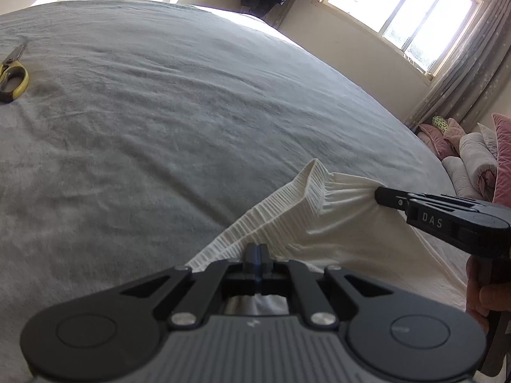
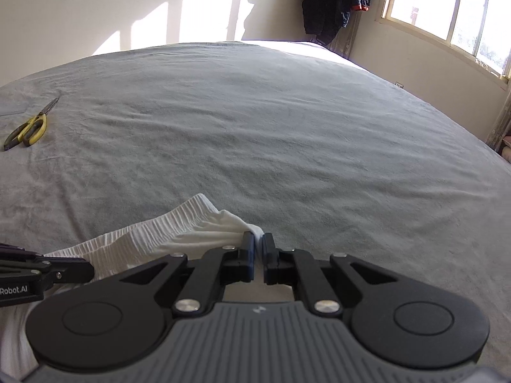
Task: Fold clothes
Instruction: 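Grasp the ribbed waistband with the left gripper while the right grasps beside it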
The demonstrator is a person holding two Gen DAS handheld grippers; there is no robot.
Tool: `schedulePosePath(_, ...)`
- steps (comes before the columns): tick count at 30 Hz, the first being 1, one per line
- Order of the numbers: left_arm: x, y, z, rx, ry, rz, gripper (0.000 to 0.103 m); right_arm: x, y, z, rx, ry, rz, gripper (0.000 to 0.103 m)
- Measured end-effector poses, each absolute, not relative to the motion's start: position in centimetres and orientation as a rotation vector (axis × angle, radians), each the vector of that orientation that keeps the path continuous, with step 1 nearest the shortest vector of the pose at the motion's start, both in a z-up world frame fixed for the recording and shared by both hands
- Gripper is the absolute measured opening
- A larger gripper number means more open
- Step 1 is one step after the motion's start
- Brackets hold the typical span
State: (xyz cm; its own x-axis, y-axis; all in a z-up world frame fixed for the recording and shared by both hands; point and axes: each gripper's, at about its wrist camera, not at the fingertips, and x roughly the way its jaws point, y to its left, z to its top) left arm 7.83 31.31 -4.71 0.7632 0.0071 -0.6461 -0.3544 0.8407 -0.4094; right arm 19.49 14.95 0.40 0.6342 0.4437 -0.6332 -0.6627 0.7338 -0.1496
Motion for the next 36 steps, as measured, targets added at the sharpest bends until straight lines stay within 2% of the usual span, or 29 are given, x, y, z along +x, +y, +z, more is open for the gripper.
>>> schedulePosePath(8,8.2,30.5,-4.6,-0.492,0.671,0.226,0.003,15.2,14.0,4.2,-0.446,0.545,0.682,0.006)
schedulePosePath(21,8.1,30.1,-4.5,-0.454,0.668,0.235,0.003,10.1,15.7,5.5,-0.521,0.652,0.651,0.006)
schedulePosePath(29,8.1,29.9,-4.5,-0.438,0.666,0.239,0.003,7.5,15.5,3.7,-0.521,0.716,0.675,0.006)
schedulePosePath(36,7.8,29.8,-4.3,-0.421,0.668,0.232,0.003,6.5,15.9,-0.8,-0.514,0.816,0.685,0.007)
